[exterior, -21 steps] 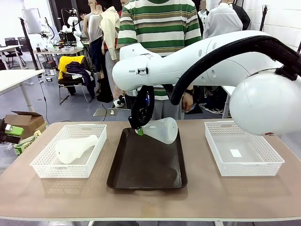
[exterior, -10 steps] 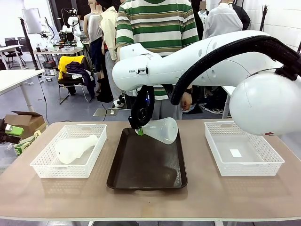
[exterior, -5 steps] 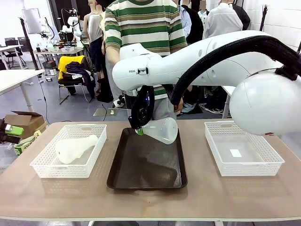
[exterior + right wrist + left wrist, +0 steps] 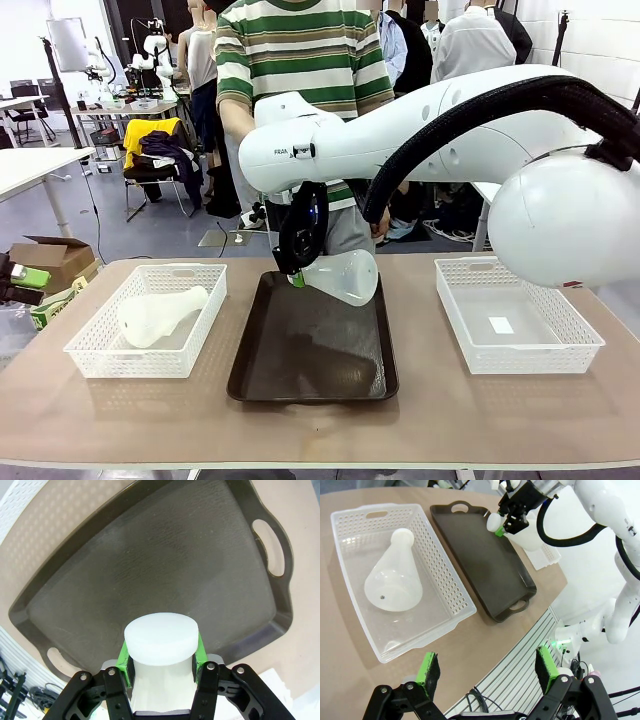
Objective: Prepare the laboratory tools.
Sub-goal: Place the picked Big flask upright in the Handle tray as instructed by the person.
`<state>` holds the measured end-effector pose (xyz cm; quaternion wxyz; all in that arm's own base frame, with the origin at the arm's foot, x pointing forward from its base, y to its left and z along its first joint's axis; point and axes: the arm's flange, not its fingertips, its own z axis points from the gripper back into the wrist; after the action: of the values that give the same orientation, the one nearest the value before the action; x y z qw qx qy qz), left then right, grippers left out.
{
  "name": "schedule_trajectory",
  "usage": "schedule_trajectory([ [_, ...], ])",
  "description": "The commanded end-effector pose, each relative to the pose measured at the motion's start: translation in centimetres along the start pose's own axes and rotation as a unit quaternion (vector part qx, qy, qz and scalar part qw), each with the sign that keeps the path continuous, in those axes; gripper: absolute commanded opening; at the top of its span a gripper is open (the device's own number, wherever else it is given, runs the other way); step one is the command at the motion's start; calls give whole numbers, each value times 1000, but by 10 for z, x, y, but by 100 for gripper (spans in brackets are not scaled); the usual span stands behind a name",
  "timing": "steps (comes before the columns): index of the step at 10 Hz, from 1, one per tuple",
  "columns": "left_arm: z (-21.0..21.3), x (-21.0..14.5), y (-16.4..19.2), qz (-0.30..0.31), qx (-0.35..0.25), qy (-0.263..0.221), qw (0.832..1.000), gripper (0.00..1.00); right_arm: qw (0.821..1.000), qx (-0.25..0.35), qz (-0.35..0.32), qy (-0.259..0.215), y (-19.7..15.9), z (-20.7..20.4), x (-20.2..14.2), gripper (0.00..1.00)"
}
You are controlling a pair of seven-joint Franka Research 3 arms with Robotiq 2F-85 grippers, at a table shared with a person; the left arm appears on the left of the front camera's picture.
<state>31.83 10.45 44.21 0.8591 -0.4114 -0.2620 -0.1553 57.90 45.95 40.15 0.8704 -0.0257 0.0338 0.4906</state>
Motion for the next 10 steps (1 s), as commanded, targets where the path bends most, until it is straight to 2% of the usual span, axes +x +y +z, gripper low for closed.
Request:
schedule_trajectory([
  [1, 0, 1, 2, -10, -9, -11, 1000, 100, 1000, -2, 1, -2, 1, 1, 0, 0],
  [5, 0, 1, 2, -10, -9, -11, 1000, 100, 1000, 0, 0, 0, 0, 0, 0, 0],
  [6, 0, 1, 2, -10, -9, -11, 1000, 100, 999, 8, 35, -10, 1, 11, -6, 0],
  [8, 0, 1, 2, -10, -9, -11, 1000, 100, 992, 55, 97, -61, 2, 38, -22, 0],
  [10, 0, 1, 2, -10, -9, -11, 1000, 100, 967, 99, 187, -141, -3, 58, -41, 0],
])
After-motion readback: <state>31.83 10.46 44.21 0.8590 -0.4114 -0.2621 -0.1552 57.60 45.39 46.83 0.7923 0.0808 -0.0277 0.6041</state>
